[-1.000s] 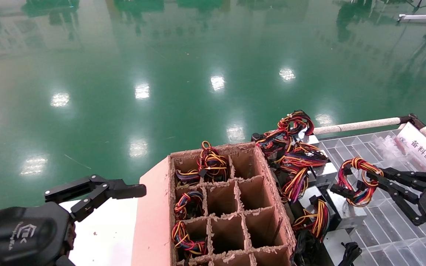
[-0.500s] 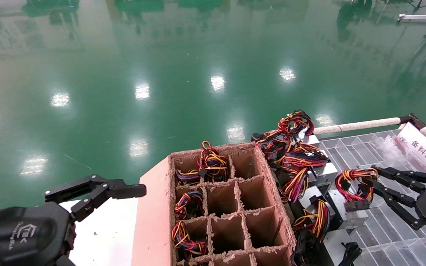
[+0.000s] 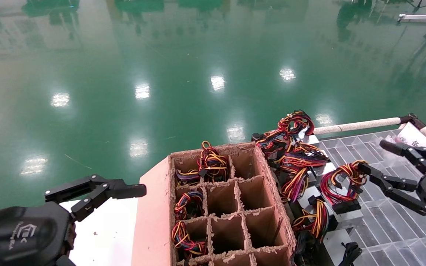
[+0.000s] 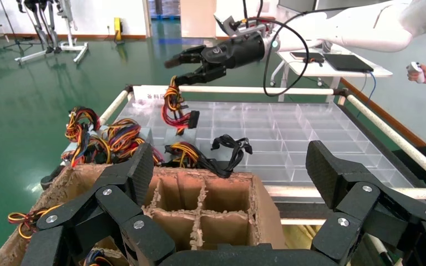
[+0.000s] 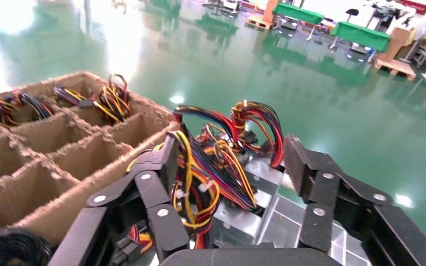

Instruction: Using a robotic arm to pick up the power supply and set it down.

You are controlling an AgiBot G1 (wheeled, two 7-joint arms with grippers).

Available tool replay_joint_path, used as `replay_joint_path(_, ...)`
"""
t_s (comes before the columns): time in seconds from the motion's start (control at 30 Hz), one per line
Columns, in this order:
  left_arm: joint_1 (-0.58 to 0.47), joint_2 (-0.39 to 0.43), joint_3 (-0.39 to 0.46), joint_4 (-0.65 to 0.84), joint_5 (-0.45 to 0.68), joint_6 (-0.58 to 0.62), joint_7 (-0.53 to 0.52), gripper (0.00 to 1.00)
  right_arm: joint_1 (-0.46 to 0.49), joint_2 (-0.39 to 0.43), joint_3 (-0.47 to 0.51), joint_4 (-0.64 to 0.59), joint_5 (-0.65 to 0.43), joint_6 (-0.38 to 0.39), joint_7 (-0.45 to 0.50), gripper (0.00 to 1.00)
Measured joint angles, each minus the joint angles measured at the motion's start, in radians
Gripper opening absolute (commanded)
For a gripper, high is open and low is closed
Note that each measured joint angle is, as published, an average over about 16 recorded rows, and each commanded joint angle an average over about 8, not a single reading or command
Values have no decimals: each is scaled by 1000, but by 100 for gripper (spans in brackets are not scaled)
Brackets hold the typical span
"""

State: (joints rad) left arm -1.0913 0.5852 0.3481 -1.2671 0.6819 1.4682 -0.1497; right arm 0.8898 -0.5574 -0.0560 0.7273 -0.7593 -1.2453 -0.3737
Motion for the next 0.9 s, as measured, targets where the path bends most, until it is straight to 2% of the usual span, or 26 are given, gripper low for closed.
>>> replay_joint_path(0.4,0,0,0,0,0,0,0,100,-41,43,-30,103,-67,130,97,100)
replay_joint_path(0.57,0,0,0,0,0,0,0,100,-66,71,-37,146,-79,179,165,100)
replay_joint_path(0.9,0,0,0,0,0,0,0,100,-103,121,-27,169,-28,170,307,100)
